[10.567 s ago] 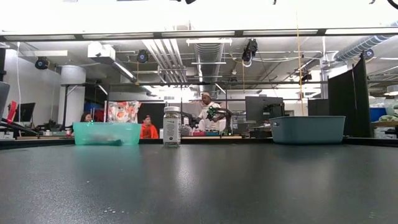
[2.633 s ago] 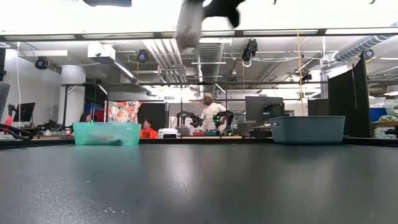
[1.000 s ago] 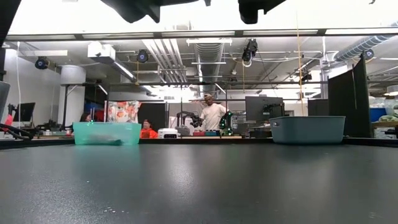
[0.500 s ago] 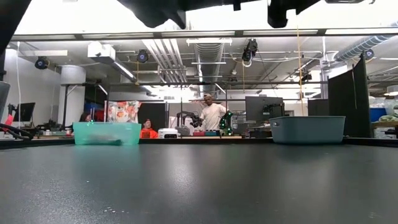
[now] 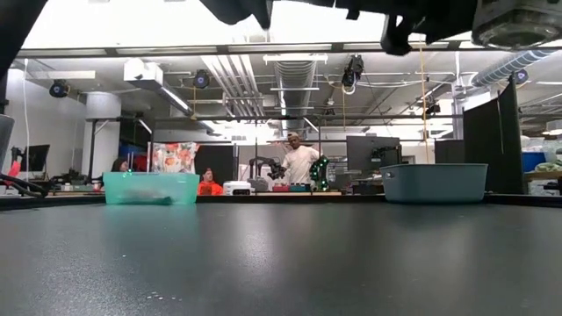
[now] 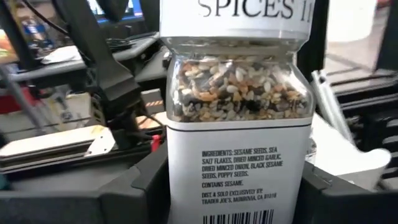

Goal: Sort spices by type
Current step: Put the white seasoning bottle into the white bin

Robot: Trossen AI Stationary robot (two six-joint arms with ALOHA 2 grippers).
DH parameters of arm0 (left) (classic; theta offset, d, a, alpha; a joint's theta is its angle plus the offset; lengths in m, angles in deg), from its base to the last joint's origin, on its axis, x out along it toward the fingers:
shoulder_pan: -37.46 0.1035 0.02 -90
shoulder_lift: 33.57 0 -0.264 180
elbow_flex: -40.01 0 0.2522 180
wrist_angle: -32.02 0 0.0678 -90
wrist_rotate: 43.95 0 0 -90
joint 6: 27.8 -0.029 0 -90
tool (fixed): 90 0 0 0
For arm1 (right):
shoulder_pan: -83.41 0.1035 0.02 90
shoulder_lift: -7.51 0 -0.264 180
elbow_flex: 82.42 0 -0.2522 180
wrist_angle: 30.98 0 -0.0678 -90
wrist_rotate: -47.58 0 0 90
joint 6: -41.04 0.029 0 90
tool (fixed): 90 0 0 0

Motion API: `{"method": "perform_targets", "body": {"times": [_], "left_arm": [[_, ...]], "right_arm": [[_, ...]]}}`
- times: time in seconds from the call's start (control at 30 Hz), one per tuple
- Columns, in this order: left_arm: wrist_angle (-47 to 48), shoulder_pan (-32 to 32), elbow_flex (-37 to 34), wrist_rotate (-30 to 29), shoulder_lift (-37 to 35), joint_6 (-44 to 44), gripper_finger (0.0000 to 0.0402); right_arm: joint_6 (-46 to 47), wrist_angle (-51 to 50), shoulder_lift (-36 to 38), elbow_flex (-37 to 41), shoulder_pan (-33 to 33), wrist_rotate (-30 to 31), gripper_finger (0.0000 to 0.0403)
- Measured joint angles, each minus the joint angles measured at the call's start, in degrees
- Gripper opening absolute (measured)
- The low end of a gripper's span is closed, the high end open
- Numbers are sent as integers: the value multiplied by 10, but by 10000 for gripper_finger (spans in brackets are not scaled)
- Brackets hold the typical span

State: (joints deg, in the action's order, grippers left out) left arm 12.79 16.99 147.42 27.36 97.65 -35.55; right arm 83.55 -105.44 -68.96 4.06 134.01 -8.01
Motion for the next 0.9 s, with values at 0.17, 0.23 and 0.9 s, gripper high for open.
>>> {"method": "perform_targets", "body": {"times": [0.17, 0.23, 0.9], "left_arm": [[14, -3, 10, -21, 0, -20, 185], [17, -3, 11, -25, -1, -21, 185], [39, 0, 12, -53, -2, 5, 185]], "right_arm": [[5, -55, -27, -45, -10, -36, 296], [13, -92, -47, -66, -20, -54, 304], [-21, -287, -200, -288, -69, -105, 277]]}}
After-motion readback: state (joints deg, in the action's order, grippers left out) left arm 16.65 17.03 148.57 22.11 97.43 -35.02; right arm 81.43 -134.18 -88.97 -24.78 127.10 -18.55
